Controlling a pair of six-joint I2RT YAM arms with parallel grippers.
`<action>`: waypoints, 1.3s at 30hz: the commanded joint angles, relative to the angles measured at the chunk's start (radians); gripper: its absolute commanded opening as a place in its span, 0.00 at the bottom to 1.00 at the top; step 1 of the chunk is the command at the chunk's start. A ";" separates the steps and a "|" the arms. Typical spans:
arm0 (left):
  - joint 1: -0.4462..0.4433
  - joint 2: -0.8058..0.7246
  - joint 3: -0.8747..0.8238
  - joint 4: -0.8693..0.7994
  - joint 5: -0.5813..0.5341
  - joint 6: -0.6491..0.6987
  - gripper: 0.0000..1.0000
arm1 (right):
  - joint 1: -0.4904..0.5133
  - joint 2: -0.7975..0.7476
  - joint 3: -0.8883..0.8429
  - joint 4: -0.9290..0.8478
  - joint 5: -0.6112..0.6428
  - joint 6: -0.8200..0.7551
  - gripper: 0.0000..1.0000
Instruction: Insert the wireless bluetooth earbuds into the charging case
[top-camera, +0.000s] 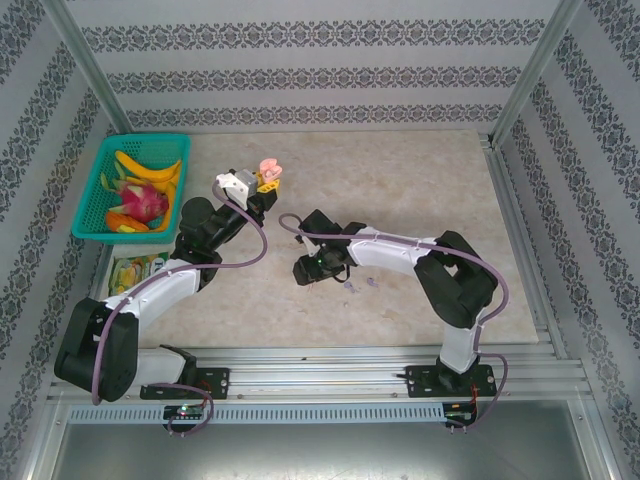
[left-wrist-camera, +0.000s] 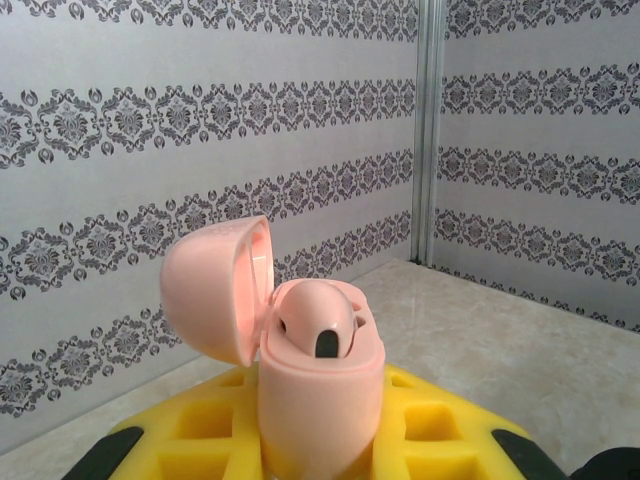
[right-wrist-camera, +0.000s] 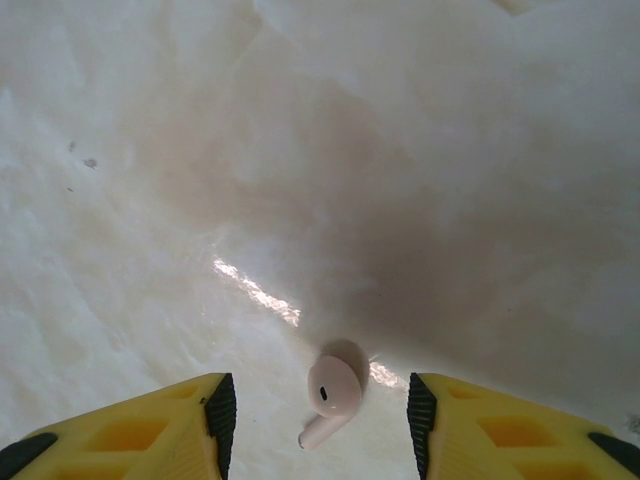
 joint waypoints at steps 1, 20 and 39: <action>0.009 -0.011 0.005 0.014 0.001 -0.019 0.00 | 0.008 0.027 0.032 -0.059 0.011 -0.056 0.50; 0.009 -0.013 0.008 0.015 0.001 -0.026 0.00 | 0.091 0.129 0.142 -0.178 0.204 -0.041 0.40; 0.008 -0.016 0.003 0.019 0.002 -0.031 0.00 | 0.111 0.120 0.150 -0.218 0.289 -0.035 0.25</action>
